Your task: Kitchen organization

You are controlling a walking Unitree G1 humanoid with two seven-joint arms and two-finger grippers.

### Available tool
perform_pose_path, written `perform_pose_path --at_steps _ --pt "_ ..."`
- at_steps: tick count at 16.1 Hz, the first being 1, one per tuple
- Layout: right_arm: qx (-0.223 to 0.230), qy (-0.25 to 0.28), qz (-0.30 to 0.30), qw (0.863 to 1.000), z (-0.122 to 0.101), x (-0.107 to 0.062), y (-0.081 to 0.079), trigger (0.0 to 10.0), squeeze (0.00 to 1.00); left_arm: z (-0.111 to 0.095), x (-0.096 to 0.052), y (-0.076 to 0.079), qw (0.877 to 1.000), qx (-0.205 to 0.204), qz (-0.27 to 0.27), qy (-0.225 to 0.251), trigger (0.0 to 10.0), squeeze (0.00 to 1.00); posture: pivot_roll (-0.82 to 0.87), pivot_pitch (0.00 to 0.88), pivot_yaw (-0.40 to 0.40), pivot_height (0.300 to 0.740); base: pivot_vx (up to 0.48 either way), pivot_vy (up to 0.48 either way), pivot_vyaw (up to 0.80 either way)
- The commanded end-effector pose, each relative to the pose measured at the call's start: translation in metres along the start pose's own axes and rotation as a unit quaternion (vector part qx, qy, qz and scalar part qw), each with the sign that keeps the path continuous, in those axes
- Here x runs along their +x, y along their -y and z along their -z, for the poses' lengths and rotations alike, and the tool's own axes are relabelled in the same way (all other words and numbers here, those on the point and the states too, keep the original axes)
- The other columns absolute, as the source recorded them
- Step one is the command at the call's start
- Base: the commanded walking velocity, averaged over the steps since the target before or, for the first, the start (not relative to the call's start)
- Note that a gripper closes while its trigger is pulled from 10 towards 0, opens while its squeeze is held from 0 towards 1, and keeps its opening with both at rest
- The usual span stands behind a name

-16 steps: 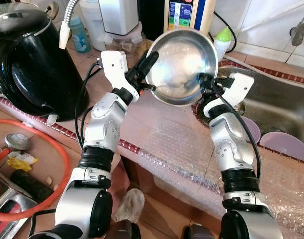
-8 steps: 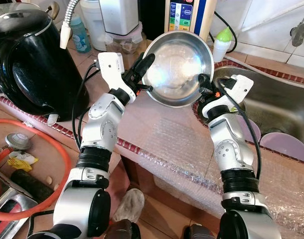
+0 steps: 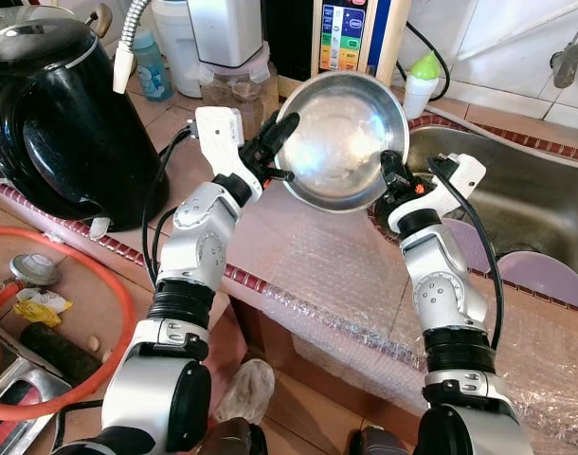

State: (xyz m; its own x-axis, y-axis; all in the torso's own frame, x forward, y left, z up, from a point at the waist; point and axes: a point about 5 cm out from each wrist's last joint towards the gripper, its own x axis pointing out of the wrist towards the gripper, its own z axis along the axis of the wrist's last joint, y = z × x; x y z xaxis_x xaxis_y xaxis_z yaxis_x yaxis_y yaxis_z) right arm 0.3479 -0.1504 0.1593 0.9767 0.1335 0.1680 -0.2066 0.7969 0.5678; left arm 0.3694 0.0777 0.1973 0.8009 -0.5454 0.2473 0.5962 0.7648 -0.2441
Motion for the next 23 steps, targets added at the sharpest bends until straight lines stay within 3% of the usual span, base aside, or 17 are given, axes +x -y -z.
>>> perform_pose_path --at_steps 1,5,8,11,15,17,18,21,22,23 --pt "-0.009 -0.013 0.029 0.999 0.004 0.002 0.006 0.0 0.0 -0.002 0.004 0.006 0.999 0.047 0.014 -0.007 10.0 1.0 -0.06 0.03 0.058 0.74 0.0 0.0 0.0" --pt "0.005 -0.01 0.077 0.997 0.004 0.003 0.018 0.0 0.0 -0.003 0.006 0.007 0.996 0.087 0.019 -0.02 10.0 1.0 -0.05 0.028 0.06 0.74 0.0 0.0 0.0" --pt "-0.019 0.001 0.108 0.994 -0.001 0.004 0.025 0.0 0.0 0.011 -0.005 0.011 0.987 0.132 0.06 -0.071 10.0 1.0 -0.06 0.031 0.074 0.74 0.0 0.0 0.0" --pt "-0.037 0.02 0.146 0.988 -0.009 0.002 0.036 0.0 0.0 0.018 -0.011 0.014 0.983 0.139 0.08 -0.09 10.0 1.0 -0.06 0.034 0.082 0.74 0.0 0.0 0.0" --pt "-0.074 0.075 0.227 0.968 -0.035 -0.006 0.06 0.0 0.0 0.033 -0.026 0.028 0.975 0.132 0.126 -0.128 10.0 1.0 -0.06 0.039 0.09 0.74 0.0 0.0 0.0" --pt "-0.111 0.095 0.298 0.943 -0.05 -0.014 0.082 0.0 0.0 0.041 -0.035 0.034 0.967 0.131 0.155 -0.153 10.0 1.0 -0.06 0.042 0.089 0.74 0.0 0.0 0.0" --pt "-0.143 0.092 0.35 0.921 -0.055 -0.021 0.096 0.0 0.0 0.042 -0.038 0.036 0.967 0.13 0.156 -0.156 10.0 1.0 -0.05 0.044 0.089 0.74 0.0 0.0 0.0" --pt "-0.185 0.067 0.412 0.89 -0.055 -0.033 0.115 0.0 0.0 0.044 -0.04 0.037 0.966 0.129 0.155 -0.164 10.0 1.0 -0.05 0.046 0.086 0.74 0.0 0.0 0.0" --pt "-0.204 0.048 0.431 0.878 -0.051 -0.037 0.121 2.5 0.0 0.045 -0.042 0.038 0.965 0.128 0.154 -0.169 10.0 1.0 -0.05 0.047 0.086 0.74 0.0 0.0 0.0" --pt "-0.223 0.03 0.443 0.868 -0.047 -0.041 0.126 6.7 0.0 0.047 -0.044 0.038 0.965 0.128 0.153 -0.172 10.0 1.0 -0.05 0.048 0.086 0.74 0.0 0.0 0.0"
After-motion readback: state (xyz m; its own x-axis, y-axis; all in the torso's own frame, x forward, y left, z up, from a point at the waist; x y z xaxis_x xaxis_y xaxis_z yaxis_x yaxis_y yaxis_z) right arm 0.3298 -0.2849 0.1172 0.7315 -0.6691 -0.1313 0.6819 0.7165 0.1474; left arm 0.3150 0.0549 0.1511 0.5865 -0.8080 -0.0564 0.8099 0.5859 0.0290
